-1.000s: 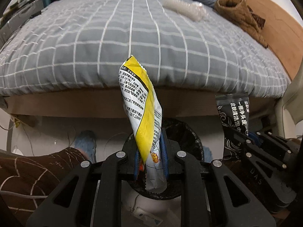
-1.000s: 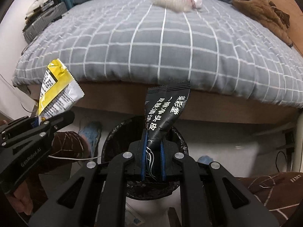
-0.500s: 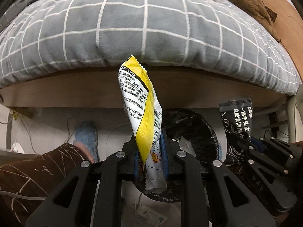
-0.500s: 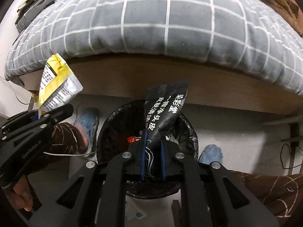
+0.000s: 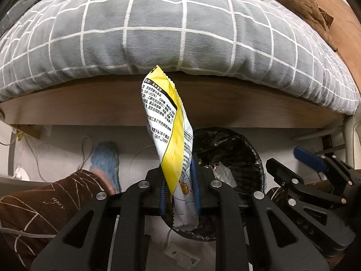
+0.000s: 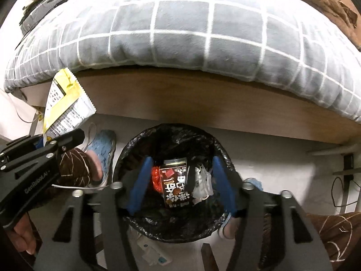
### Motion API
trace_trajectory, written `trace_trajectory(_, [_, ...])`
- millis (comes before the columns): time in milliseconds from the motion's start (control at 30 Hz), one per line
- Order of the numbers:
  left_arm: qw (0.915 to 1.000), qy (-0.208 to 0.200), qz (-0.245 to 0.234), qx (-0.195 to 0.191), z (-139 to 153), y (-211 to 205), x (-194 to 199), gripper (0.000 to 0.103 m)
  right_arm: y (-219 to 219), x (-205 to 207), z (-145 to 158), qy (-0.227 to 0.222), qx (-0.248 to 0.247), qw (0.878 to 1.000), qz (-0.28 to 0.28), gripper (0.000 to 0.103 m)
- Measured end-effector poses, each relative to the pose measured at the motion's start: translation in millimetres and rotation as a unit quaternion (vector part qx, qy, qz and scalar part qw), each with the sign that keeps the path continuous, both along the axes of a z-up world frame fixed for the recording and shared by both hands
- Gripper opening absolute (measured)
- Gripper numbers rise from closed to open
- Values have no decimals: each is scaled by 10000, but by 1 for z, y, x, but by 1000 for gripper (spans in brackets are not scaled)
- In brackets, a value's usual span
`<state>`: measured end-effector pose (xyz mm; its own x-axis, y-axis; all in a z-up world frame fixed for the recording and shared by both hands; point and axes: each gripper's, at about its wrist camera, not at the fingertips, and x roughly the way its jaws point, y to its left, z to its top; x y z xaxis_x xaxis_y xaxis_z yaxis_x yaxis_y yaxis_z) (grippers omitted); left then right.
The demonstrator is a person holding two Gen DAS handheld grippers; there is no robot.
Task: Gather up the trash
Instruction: 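Open the right tool to drop the black wipe packet into the bin, then open the left tool to drop the yellow snack packet into the bin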
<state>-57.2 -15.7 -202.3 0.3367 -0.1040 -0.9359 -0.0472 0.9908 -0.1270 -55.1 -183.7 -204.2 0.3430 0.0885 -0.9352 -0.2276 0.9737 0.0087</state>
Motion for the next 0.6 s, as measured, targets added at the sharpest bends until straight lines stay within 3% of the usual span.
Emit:
trace_trajectory(133, [10000, 3, -65, 28, 6, -11, 0, 18, -18, -1, 14, -221, -78, 9996, -158, 82])
trace_trajectory(267, [9998, 7, -181, 18, 8, -27, -2, 18, -41, -3, 25, -392, -192, 9985, -323, 94])
trace_trajectory(600, [9982, -8, -603, -27, 16, -73, -9, 18, -87, -9, 37, -561, -264, 9957, -694, 95])
